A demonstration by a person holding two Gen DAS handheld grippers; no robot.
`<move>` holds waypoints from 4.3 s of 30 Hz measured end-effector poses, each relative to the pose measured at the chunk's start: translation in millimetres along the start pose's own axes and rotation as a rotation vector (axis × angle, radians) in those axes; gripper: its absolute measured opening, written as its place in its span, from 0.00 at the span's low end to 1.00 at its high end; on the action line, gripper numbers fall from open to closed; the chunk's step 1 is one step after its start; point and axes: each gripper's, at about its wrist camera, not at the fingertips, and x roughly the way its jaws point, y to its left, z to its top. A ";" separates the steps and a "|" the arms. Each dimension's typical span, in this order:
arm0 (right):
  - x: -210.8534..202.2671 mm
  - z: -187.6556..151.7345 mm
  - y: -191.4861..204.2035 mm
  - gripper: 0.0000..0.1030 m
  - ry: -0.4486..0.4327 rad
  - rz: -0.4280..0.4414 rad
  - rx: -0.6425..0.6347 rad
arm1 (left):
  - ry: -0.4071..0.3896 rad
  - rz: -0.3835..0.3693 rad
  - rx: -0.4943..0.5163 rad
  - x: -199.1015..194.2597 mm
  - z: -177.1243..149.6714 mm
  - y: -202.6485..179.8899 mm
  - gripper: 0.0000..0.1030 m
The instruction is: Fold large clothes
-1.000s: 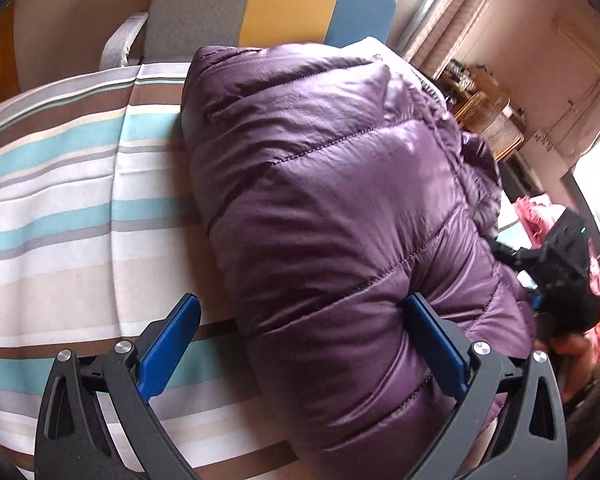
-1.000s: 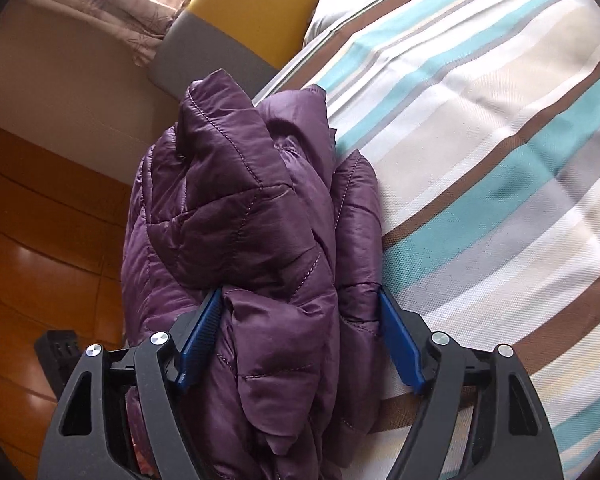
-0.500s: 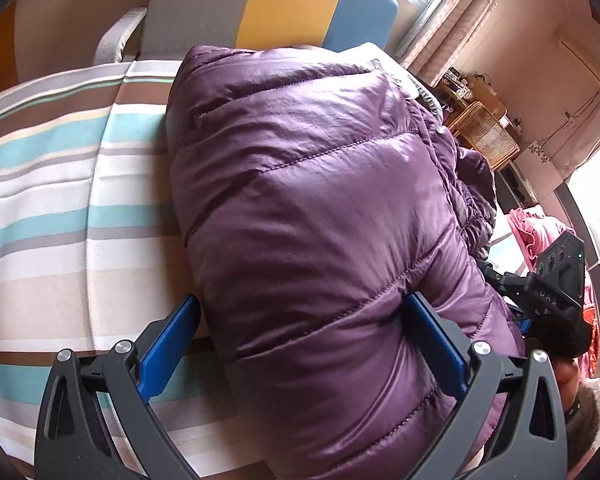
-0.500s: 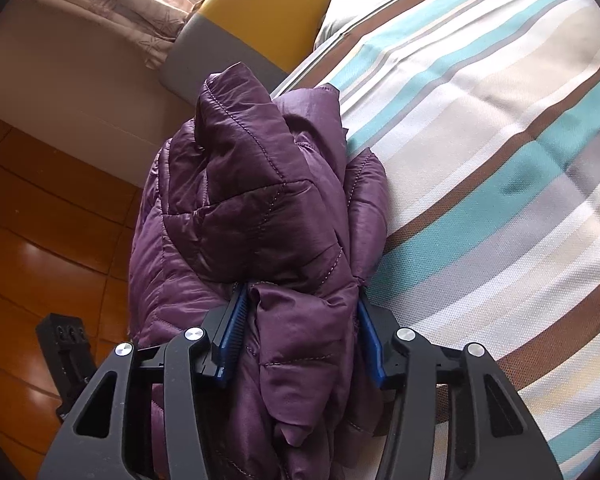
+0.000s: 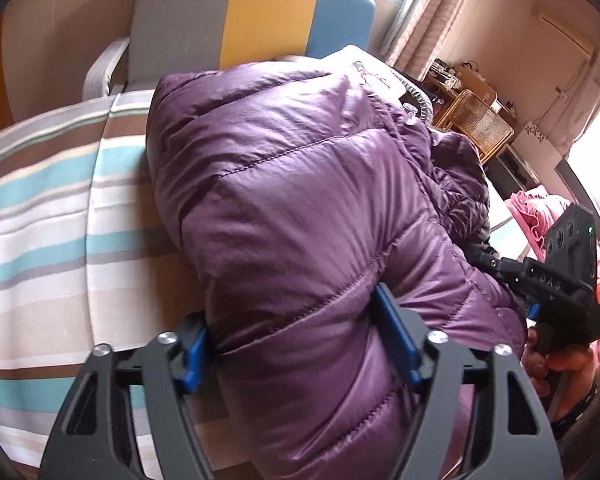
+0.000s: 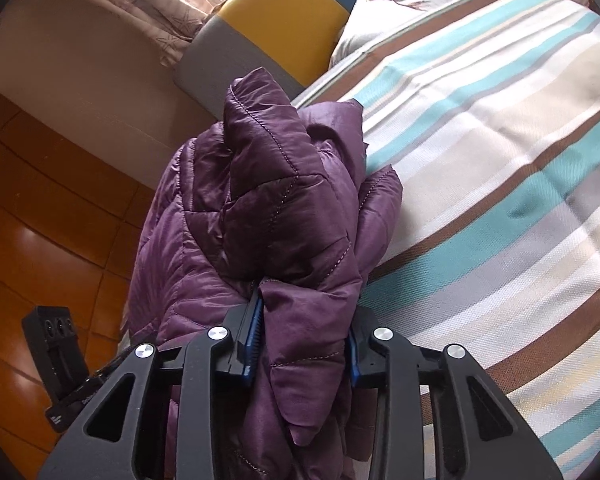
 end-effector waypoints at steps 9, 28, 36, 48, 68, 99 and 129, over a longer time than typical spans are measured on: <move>-17.7 -7.1 24.9 0.27 -0.045 0.029 -0.049 | -0.050 0.029 0.028 -27.7 -2.4 -17.0 0.50; -19.6 -35.0 131.9 0.27 -0.099 0.186 -0.187 | -0.270 0.094 0.016 -134.4 -16.6 33.6 0.47; 43.6 -32.6 188.8 0.27 -0.051 0.263 -0.242 | -0.330 0.196 -0.046 -164.9 -9.1 112.3 0.47; 169.8 -47.9 219.1 0.31 0.072 0.131 -0.317 | -0.252 0.326 -0.169 -116.3 -12.5 238.2 0.62; 119.7 -96.4 231.5 0.23 0.123 0.092 -0.459 | -0.283 0.413 -0.090 -154.9 -70.2 186.9 0.70; 241.4 2.5 253.4 0.31 0.078 -0.191 -0.506 | -0.185 0.455 -0.162 -114.4 -5.7 225.1 0.79; 72.4 -123.2 261.4 0.92 -0.097 -0.125 -0.664 | -0.277 0.578 -0.245 -204.0 -103.6 143.8 0.98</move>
